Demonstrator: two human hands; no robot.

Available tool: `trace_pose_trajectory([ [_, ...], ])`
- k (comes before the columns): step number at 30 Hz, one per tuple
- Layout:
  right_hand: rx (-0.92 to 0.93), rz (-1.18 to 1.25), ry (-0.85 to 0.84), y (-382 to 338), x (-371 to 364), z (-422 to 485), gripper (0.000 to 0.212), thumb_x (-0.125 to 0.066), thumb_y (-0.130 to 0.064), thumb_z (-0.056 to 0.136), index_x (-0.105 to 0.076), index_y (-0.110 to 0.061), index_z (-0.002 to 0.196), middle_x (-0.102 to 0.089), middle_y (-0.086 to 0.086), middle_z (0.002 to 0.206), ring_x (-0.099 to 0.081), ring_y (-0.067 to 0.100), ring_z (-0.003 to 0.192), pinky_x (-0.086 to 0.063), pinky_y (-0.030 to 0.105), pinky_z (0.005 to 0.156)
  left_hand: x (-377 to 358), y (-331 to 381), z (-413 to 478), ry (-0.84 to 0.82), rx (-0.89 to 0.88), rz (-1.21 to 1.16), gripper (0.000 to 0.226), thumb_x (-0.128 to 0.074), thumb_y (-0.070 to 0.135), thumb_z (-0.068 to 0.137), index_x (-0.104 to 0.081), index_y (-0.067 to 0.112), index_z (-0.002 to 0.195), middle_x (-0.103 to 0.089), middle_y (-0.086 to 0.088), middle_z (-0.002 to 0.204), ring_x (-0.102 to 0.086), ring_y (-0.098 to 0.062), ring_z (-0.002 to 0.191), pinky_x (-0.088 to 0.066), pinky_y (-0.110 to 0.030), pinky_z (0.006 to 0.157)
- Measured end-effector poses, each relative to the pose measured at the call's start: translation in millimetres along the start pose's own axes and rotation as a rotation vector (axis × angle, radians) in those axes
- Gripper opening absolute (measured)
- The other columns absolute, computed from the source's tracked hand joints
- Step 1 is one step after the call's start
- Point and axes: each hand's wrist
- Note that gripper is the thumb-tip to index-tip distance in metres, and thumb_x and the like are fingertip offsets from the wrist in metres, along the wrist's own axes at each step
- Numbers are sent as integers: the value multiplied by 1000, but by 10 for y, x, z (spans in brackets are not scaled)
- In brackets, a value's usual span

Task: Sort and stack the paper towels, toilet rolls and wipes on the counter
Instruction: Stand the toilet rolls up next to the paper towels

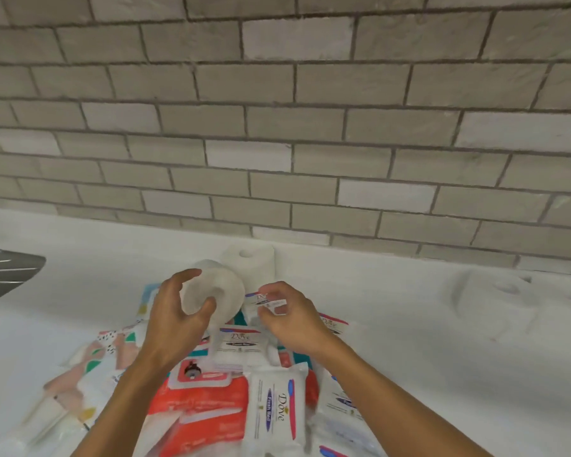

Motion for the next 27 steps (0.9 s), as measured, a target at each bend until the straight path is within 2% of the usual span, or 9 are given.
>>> trace_pose_trajectory([
  [5,-93,20,-3,-60,-312,316,52,-61,-31,92,-42,-30,141,-50,-4,136,-53,15,119,-44,25,96,114,-273,202,-2,124,-75,52,-66,24,91,-44,26,138,-50,-2,141,-48,-16,113,-45,-34,88],
  [8,-162,51,5,-48,-442,475,58,-61,-34,92,-36,-35,144,-45,-2,142,-51,17,123,-46,29,99,115,-361,327,-4,212,-148,51,-62,26,94,-42,29,140,-49,-4,144,-51,-26,121,-50,-44,92],
  [12,-213,35,-70,-51,-549,624,66,-57,-32,95,-24,-33,152,-40,1,148,-47,16,126,-39,23,95,41,-449,424,-24,323,-235,49,-57,21,97,-41,27,143,-45,-9,147,-50,-31,126,-47,-44,95],
  [14,-233,14,-98,-63,-604,685,68,-56,-28,95,-20,-31,153,-43,2,146,-49,16,120,-38,22,92,-2,-486,420,-55,358,-244,50,-54,21,98,-38,28,145,-44,-9,149,-50,-31,126,-47,-40,92],
  [17,-264,1,-96,-70,-704,782,67,-57,-29,91,-25,-31,150,-52,1,140,-54,19,118,-47,31,99,-50,-513,393,-83,362,-245,50,-52,19,99,-37,26,147,-47,-10,146,-53,-23,108,-46,-21,70],
  [19,-271,-15,-92,-66,-749,831,66,-59,-30,88,-29,-32,146,-55,-1,135,-56,20,118,-50,36,99,-60,-524,391,-71,365,-264,48,-52,17,99,-40,23,145,-49,-9,144,-50,-17,102,-41,-15,62],
  [21,-256,-28,-94,-64,-773,850,66,-61,-29,86,-30,-34,144,-56,-3,133,-56,19,117,-51,36,97,-54,-546,402,-45,368,-279,44,-52,17,99,-43,24,142,-51,-9,143,-50,-18,102,-45,-20,66],
  [24,-213,-42,-96,-59,-795,828,75,-68,-29,76,-31,-38,141,-58,-6,127,-59,18,112,-53,37,95,-27,-554,423,-32,370,-267,39,-53,21,98,-49,25,136,-53,-9,141,-51,-21,105,-50,-34,82],
  [27,-144,-59,-101,-48,-812,778,92,-77,-25,67,-28,-42,143,-49,-6,132,-53,19,120,-51,40,99,13,-509,430,-24,385,-313,38,-52,24,98,-52,25,136,-55,-8,137,-51,-21,106,-46,-33,82],
])
Point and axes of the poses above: each hand's wrist, its own z-axis towards the middle knuckle, its own x-axis out of the back of the hand, y = z × x
